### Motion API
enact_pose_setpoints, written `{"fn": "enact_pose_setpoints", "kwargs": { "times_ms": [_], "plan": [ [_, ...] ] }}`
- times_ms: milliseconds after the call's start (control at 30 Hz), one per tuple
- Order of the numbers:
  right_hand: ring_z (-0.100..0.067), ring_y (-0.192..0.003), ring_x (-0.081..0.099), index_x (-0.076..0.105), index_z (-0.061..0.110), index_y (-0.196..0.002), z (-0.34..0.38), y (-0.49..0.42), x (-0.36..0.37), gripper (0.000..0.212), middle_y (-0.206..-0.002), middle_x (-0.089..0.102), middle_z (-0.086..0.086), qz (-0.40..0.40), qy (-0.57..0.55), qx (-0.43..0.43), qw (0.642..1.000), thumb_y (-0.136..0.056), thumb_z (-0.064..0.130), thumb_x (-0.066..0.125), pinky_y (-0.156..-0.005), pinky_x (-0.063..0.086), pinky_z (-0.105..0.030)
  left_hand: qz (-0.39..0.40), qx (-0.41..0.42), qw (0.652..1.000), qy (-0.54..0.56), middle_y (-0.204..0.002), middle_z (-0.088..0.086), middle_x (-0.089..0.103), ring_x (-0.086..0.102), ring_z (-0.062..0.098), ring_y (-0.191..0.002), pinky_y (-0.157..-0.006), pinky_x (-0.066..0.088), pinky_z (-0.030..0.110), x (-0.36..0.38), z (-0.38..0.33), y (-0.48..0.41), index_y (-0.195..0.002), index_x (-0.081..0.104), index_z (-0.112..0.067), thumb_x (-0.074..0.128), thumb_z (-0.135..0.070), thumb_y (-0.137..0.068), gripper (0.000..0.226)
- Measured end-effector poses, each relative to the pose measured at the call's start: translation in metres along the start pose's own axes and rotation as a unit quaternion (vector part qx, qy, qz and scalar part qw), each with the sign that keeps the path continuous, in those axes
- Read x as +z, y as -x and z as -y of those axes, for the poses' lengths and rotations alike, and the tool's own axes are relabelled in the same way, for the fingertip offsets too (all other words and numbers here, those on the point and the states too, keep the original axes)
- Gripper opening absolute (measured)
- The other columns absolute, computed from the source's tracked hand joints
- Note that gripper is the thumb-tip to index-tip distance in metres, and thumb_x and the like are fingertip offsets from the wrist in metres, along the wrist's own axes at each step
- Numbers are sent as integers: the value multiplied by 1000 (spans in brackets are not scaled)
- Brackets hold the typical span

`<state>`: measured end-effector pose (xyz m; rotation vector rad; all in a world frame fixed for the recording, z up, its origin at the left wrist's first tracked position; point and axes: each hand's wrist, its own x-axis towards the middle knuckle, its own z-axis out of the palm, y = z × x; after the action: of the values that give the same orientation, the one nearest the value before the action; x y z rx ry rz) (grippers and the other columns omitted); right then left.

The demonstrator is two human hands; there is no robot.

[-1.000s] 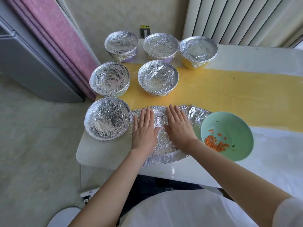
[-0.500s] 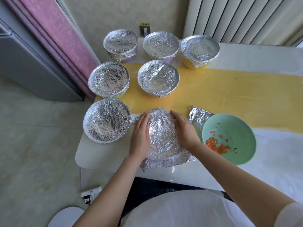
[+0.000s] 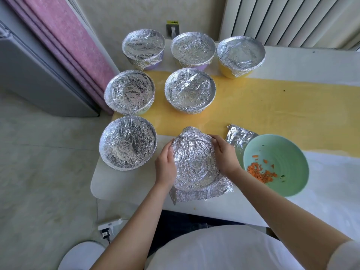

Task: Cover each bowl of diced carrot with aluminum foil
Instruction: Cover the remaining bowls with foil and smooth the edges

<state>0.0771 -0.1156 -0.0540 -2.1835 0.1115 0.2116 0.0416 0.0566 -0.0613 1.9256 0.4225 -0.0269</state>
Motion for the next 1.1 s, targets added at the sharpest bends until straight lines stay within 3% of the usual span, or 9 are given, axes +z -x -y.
{"fn": "enact_pose_setpoints", "kwargs": {
  "times_ms": [200,300,400,467,600,767,867,967,1100],
  "plan": [
    [-9,-47,37,56,10,-125,-4,-1,2,33,-53,42,5,5,3,-6,1000,-101,21,35,-46,28,-18,17,-1,1000,6,-130,-4,53,47,4,-120,-96,33,11,0,1,-1,-135,46,-12,30,-17,-102,37],
    [-9,-50,41,51,12,-131,-3,0,1,35,-56,43,9,14,19,-30,999,-102,22,33,-50,30,-20,29,27,997,-65,-146,-2,38,33,2,-130,-105,26,14,-2,-2,3,-143,33,-15,28,-18,-102,41],
    [-24,-95,58,40,12,-139,-2,6,-2,40,-102,64,-4,30,42,-47,998,-102,24,32,-81,41,-29,36,160,968,-190,-153,-4,22,15,6,-141,-112,10,11,-3,-13,6,-146,26,-15,27,-20,-102,45],
    [-26,-122,48,39,10,-141,-1,7,-5,42,-134,52,-12,4,79,-97,992,-102,24,33,-99,35,-29,42,230,945,-230,-151,-2,25,16,11,-142,-114,10,16,-3,-20,0,-144,30,-12,27,-22,-101,45],
    [-23,-132,43,45,7,-137,7,-14,-5,45,-139,49,-9,20,186,-255,949,-100,28,31,-113,28,-38,74,276,917,-278,-144,6,42,27,22,-139,-116,19,34,-2,-25,-23,-139,40,-7,37,-14,-99,40],
    [-27,-110,60,47,10,-135,17,-31,0,43,-127,59,-9,118,212,-229,943,-100,30,32,-93,50,-41,117,236,930,-257,-141,3,44,28,13,-137,-115,11,23,0,-25,-37,-136,46,-10,40,-11,-99,37],
    [-26,-92,65,52,10,-130,19,-37,0,34,-117,64,-8,126,200,-212,948,-101,22,39,-83,53,-39,118,182,957,-195,-138,7,49,38,17,-133,-112,25,23,0,-26,-38,-133,51,-14,44,-11,-98,36],
    [-25,-84,65,57,11,-122,20,-41,1,28,-108,67,-7,129,197,-198,951,-98,8,44,-79,52,-38,86,175,971,-141,-117,10,65,61,16,-107,-93,38,5,0,-28,-39,-122,61,-7,56,-3,-91,31],
    [-28,-76,64,59,12,-118,21,-43,3,32,-99,69,-8,133,209,-190,950,-92,-2,45,-74,52,-43,68,170,977,-112,-108,7,69,62,5,-95,-85,42,2,-1,-27,-40,-114,65,-6,62,-2,-86,29]
  ]
}}
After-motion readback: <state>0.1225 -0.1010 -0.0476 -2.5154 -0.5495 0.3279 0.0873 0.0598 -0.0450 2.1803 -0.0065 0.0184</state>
